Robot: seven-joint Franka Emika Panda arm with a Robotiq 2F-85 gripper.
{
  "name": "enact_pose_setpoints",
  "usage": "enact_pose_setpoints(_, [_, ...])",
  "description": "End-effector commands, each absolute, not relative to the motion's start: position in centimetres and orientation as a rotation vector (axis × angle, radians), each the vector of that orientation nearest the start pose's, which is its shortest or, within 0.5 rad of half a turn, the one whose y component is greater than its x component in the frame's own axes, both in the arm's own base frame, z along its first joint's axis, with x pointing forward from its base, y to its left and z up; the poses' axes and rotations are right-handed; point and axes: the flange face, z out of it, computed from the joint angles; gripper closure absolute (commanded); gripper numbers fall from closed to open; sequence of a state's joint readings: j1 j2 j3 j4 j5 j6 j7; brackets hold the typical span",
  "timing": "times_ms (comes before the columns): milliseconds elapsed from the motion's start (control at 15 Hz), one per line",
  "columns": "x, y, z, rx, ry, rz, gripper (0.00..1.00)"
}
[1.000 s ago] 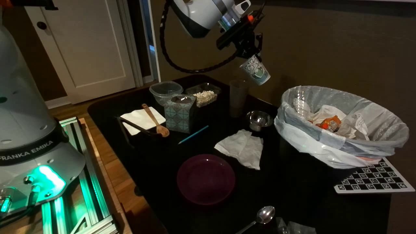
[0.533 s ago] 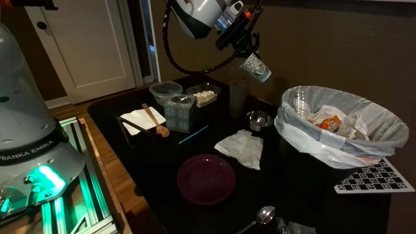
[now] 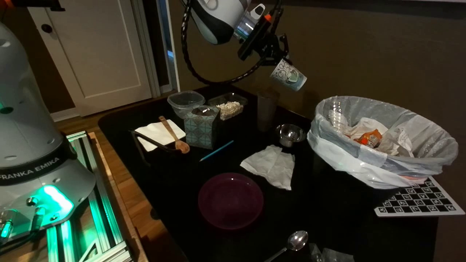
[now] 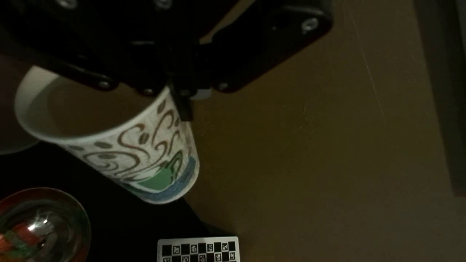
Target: Pick up the cup, then pour the water into the bigger cup
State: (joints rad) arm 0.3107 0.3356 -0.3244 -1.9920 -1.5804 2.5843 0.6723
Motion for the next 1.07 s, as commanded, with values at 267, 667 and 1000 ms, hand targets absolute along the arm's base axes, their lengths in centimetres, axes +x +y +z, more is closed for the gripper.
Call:
enact_pose_setpoints(267, [60.7,3.2,30.6,1.933,0.66,0.619,0.99])
enact_pose_setpoints(667, [60.5,4.2,29.7,1.877,0.632,0.632,0.99])
enact_pose_setpoints(1000, [60.3,4.3,29.5,1.849,0.62,0.628,0.99])
